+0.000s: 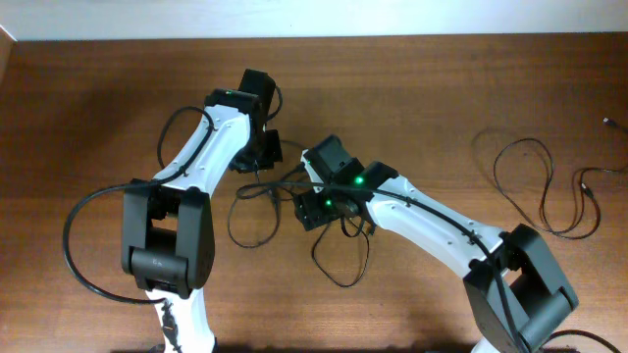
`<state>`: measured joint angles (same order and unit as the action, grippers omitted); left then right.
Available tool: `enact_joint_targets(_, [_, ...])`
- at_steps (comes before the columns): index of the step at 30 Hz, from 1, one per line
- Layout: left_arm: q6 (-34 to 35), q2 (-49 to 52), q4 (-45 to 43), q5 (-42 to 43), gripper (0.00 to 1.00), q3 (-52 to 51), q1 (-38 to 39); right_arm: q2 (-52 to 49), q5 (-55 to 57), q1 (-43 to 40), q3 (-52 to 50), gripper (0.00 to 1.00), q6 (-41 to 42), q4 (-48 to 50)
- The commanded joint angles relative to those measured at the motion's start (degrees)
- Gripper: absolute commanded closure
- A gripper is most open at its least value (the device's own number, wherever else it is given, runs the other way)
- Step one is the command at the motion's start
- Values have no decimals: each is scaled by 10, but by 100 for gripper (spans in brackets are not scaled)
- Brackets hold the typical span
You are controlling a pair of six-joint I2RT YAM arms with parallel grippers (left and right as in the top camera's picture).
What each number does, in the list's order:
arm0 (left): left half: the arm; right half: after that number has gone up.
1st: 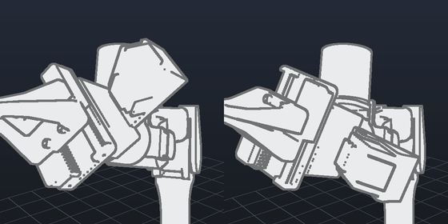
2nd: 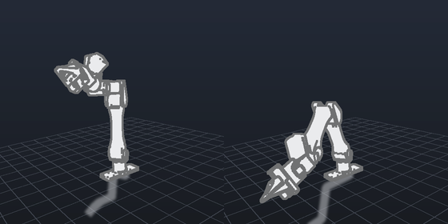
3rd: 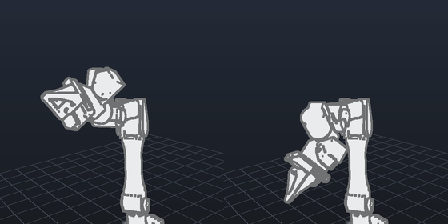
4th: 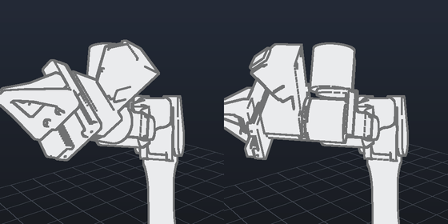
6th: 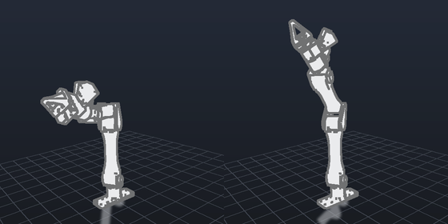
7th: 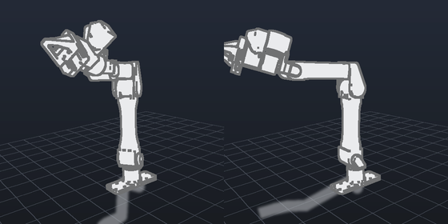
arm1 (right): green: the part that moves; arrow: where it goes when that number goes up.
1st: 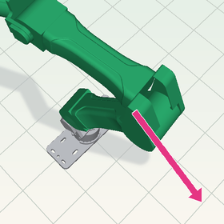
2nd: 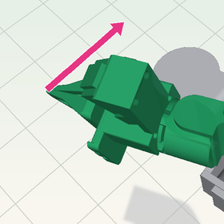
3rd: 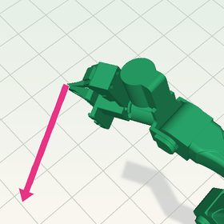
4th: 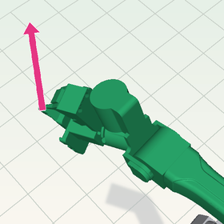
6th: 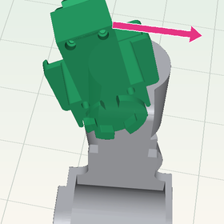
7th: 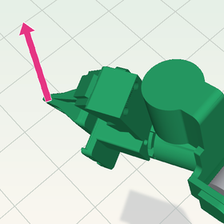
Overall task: Untangle cables
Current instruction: 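Grasp another cable strand with the right gripper near the left gripper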
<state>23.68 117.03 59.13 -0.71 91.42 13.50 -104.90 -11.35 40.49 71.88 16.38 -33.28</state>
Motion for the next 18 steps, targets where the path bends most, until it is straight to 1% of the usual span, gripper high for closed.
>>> enact_joint_targets(1, [8,3,1,-5,83,5,0,-10,22,4,-4,45,-1,15])
enact_joint_targets(2, [8,3,1,-5,83,5,0,-10,22,3,-4,57,-1,20])
enact_joint_targets(3, [8,3,1,-6,83,5,0,-10,22,3,-4,65,-1,23])
enact_joint_targets(4, [8,3,1,-6,83,5,0,-10,22,3,-4,69,-1,27])
enact_joint_targets(5, [8,3,1,-6,83,5,0,-10,22,3,-3,84,-1,29])
enact_joint_targets(6, [8,3,1,-6,83,5,0,-9,22,3,-3,96,-1,31])
enact_joint_targets(7, [8,3,1,-6,83,5,0,-7,18,3,0,96,-1,31])
enact_joint_targets(9, [8,3,1,-6,83,5,0,8,-24,-1,5,96,-1,31])
enact_joint_targets(12, [8,3,1,-6,83,5,0,62,-75,-22,16,96,-1,31])
enact_joint_targets(14, [8,3,1,-6,83,5,0,119,-106,-46,17,96,-1,29])
enact_joint_targets(18, [8,3,1,-6,83,5,0,197,-110,-90,17,96,1,12])
